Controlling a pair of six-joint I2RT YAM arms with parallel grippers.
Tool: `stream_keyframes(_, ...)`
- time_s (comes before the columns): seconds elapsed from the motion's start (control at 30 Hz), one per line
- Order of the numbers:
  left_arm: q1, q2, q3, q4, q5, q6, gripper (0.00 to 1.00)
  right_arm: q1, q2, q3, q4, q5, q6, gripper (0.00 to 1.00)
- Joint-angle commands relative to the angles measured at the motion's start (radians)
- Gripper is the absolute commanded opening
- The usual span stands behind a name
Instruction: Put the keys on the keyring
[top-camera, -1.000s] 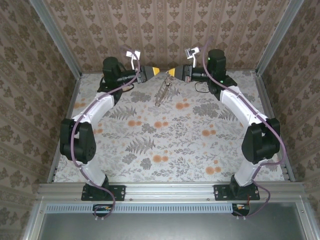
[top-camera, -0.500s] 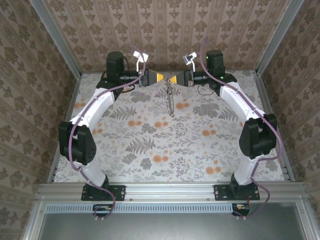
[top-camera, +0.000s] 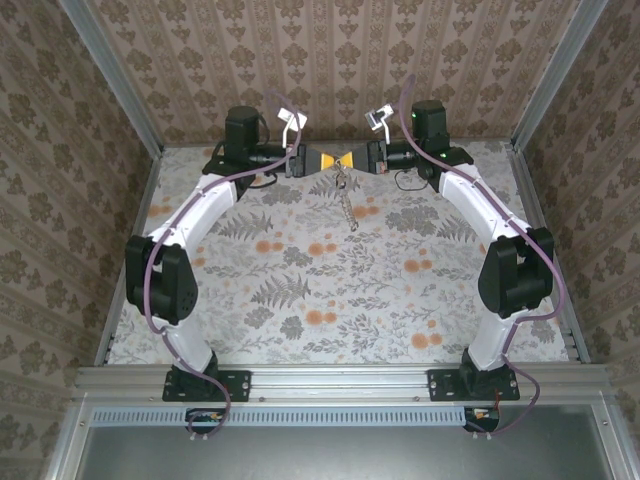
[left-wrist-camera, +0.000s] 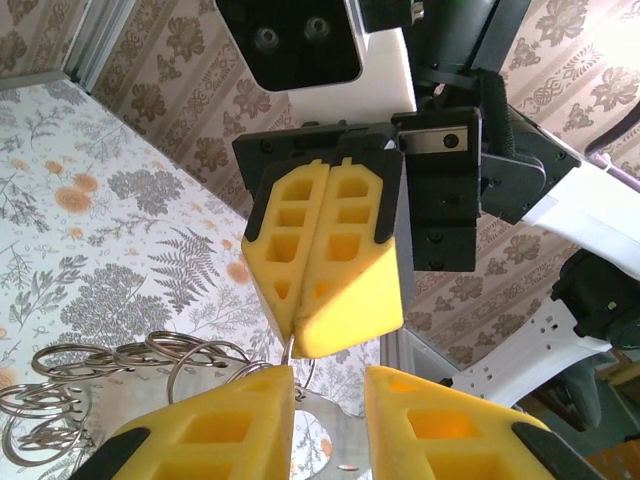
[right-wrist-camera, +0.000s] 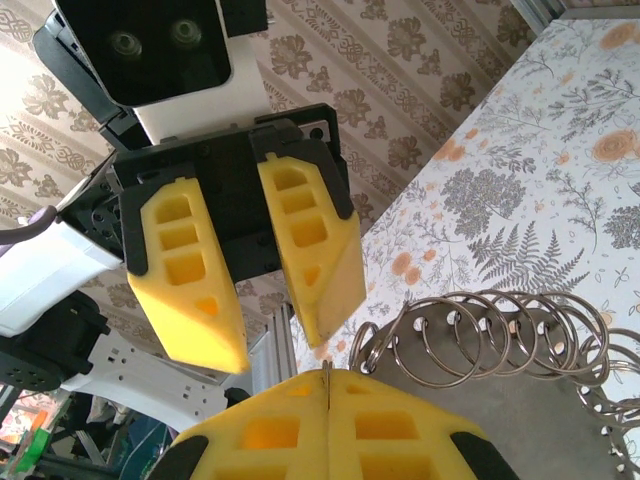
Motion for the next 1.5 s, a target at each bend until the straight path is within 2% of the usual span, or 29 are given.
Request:
stream_keyframes(0.0,-0.011,0.01,0.042,-0.006,0.018,0.027,0.25,0.006,-0.005,0.003,0.043,-0.04,-0.007,0.0)
stream_keyframes(0.47,-0.028,0.027,0.054,-0.012,-0.005,0.029,0.26,0.013,-0.009,-0.007,0.047,-0.039,-0.007,0.0)
stream_keyframes(0.73,-0.007,0.017,0.029,0.022,-0.044,0.005,0.34,0.012,-0.016,-0.014,0.041,-0.03,-0.015,0.0)
stream_keyframes(1.23,-0.013,0.02,-0.007,0.028,-0.002,0.016,0.33,0.013,-0.01,-0.01,0.052,-0.019,-0.004,0.0)
stream_keyframes(1.47,-0.019,0.018,-0.014,0.032,0.006,0.021,0.27,0.013,-0.007,-0.011,0.054,-0.016,-0.003,0.0)
